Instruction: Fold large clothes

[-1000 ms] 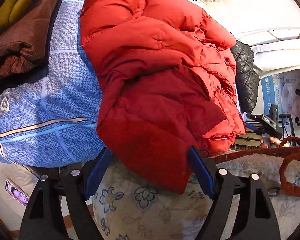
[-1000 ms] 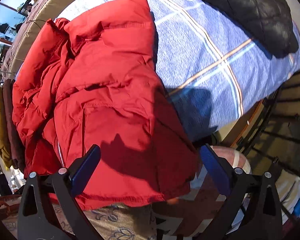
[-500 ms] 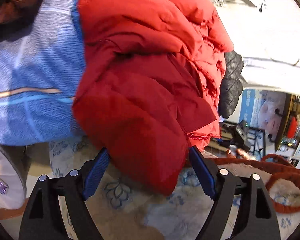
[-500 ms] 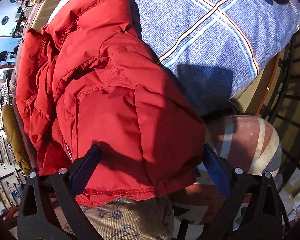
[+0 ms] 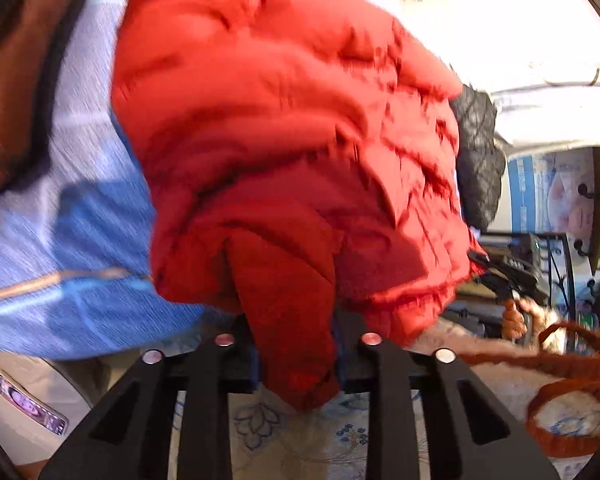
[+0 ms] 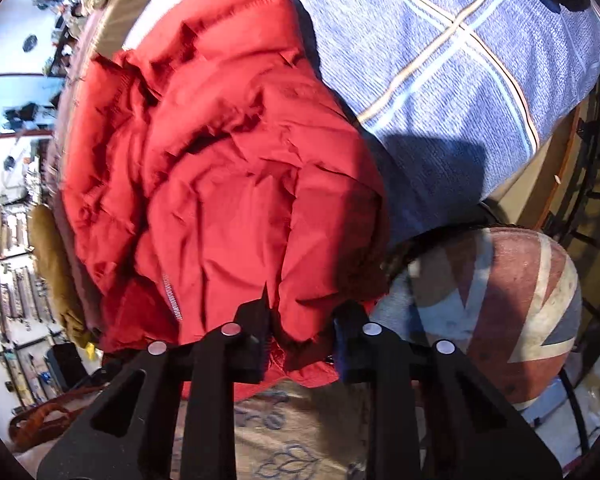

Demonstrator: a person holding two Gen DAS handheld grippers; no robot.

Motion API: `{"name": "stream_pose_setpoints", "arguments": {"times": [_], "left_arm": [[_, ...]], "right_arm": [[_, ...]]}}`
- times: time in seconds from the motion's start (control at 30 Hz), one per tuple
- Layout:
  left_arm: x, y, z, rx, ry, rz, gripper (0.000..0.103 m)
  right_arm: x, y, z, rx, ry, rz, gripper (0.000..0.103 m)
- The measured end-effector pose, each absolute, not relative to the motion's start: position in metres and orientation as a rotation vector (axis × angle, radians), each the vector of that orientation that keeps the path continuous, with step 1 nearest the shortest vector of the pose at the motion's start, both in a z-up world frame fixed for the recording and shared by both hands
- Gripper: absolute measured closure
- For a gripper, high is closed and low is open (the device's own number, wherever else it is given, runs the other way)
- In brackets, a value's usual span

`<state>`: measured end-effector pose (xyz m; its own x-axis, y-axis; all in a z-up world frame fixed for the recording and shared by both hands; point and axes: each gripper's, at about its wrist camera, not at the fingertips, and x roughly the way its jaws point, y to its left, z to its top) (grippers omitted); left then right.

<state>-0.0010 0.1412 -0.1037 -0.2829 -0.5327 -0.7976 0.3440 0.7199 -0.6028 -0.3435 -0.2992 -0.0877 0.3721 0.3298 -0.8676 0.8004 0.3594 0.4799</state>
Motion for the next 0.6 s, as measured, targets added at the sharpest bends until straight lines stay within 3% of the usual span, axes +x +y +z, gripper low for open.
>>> {"name": "stream_pose_setpoints", "arguments": {"times": [0.3,0.6], "left_arm": [[0.065,0.156,-0.051,-0.268,1.439,-0.784,0.087],[0.134,0.132,-0.010,-0.277,1.279,-0.749,0.090]], "right_arm": [[-0.299,-0.336,-0.023,1.239,0.946,-0.359,0.087],[-0.226,-0.389,0.010,1.180,0.880,-0.256,0.089]]}}
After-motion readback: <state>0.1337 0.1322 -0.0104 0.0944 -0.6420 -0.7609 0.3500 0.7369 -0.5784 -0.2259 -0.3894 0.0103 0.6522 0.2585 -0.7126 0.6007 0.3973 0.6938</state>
